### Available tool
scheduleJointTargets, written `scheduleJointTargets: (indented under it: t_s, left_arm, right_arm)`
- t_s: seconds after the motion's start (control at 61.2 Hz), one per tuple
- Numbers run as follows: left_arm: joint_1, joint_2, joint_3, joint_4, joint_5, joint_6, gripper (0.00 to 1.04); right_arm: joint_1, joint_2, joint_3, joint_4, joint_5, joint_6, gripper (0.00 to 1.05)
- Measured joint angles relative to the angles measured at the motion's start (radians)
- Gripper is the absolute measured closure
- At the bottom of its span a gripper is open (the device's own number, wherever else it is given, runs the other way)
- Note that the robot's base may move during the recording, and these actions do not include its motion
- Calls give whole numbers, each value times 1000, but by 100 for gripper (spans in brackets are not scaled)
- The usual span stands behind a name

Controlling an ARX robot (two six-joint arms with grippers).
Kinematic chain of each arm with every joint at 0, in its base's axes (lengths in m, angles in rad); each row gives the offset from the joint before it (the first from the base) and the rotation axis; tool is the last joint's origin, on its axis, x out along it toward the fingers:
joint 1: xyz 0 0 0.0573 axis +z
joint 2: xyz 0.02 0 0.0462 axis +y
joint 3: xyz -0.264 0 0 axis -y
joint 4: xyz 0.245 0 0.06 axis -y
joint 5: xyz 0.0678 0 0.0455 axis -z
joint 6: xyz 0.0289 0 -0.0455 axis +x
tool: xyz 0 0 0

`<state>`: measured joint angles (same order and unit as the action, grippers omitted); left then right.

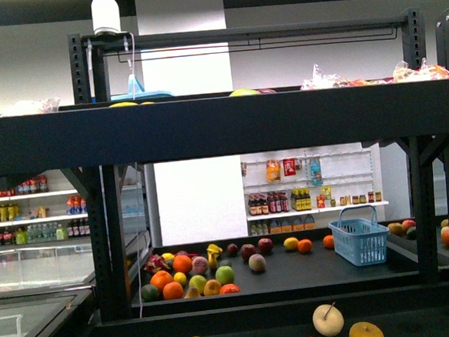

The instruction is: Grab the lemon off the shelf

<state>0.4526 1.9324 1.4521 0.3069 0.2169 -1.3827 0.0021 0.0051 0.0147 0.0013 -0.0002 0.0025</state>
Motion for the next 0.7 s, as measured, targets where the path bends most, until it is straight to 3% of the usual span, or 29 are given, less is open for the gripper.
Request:
scheduleJointTargets:
  t_s: [0.229,0.703]
  left_arm:
    - [20,-2,-46,11,14,15,92]
    - [45,-27,-80,12,81,101,15]
  right_arm:
    - [0,0,0,0,0,0,7]
    - [0,0,0,0,0,0,7]
